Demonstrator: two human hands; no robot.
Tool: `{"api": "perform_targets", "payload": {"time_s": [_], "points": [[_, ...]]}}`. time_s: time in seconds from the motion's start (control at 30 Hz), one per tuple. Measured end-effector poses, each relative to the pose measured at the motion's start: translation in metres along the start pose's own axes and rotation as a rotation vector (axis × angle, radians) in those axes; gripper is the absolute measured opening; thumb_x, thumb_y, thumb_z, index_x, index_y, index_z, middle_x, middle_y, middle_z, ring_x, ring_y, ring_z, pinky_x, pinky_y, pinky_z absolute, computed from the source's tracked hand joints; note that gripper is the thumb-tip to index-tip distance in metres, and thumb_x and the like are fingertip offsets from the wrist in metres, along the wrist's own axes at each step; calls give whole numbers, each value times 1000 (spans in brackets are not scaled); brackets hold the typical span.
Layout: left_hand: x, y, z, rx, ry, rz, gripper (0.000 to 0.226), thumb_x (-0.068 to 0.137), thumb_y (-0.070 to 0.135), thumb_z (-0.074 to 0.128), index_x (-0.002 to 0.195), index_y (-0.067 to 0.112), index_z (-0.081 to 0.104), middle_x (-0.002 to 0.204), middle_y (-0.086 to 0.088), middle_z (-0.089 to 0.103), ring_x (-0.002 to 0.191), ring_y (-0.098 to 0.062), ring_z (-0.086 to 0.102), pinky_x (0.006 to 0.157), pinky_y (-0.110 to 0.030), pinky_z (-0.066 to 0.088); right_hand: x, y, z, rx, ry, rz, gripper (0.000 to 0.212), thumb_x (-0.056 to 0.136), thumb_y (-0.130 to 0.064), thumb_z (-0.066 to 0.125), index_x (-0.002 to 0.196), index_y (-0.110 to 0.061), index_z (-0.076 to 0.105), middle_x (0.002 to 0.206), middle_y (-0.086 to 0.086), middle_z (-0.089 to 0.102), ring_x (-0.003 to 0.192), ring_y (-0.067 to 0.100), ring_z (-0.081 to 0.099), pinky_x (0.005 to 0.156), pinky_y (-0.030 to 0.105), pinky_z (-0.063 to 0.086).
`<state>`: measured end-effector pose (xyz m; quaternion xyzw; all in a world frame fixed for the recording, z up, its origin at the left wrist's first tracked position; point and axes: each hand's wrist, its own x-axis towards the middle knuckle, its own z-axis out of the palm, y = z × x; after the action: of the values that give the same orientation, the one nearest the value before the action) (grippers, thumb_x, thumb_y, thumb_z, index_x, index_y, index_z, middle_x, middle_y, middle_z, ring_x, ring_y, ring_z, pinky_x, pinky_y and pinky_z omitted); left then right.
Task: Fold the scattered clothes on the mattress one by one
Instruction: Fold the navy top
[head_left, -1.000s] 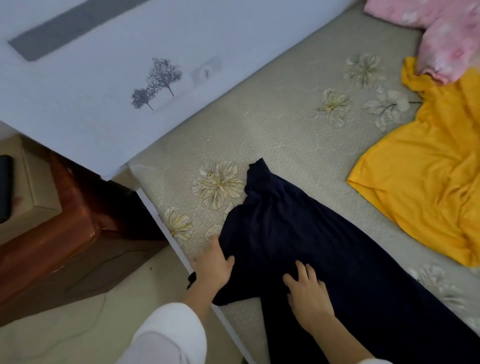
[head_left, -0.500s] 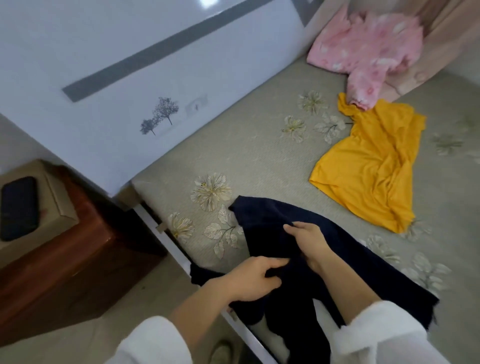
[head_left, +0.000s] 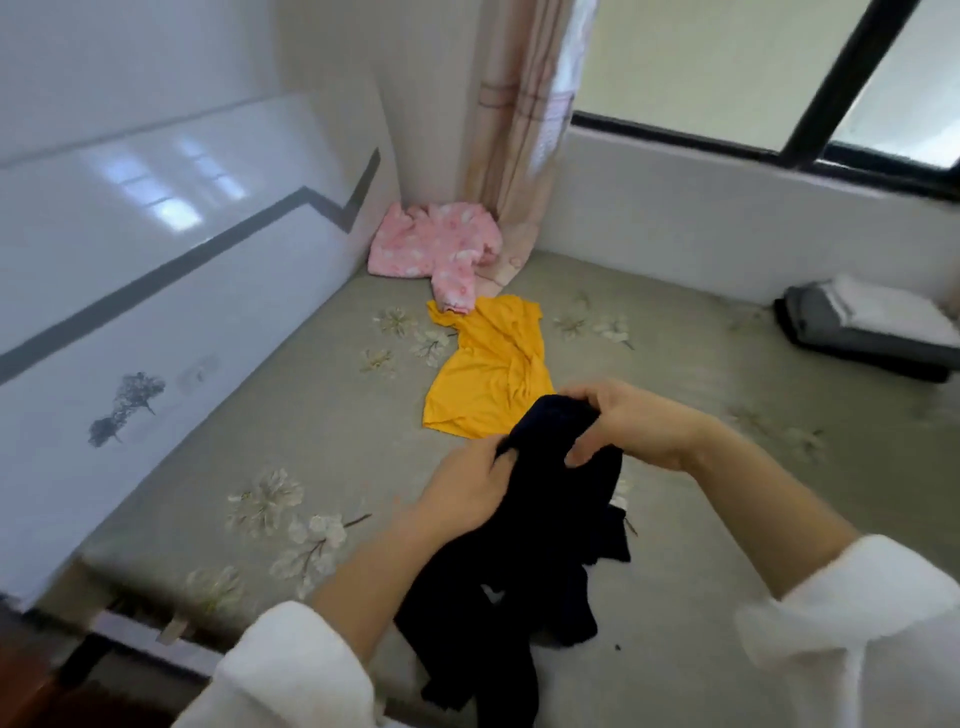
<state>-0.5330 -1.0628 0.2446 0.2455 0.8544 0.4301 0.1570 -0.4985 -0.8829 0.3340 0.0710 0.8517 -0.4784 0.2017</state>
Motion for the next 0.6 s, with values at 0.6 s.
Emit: {"api": "perform_targets", "payload": {"time_s": [0.6], "points": [[142, 297, 104, -1027, -10, -292, 29, 99, 19, 37, 74, 12, 49, 68, -6, 56, 61, -18, 58, 50, -28, 53, -144, 142, -179, 333, 554, -251, 32, 85, -29, 68, 78, 2, 62, 64, 6, 64, 58, 18, 63, 56, 25, 46]]}}
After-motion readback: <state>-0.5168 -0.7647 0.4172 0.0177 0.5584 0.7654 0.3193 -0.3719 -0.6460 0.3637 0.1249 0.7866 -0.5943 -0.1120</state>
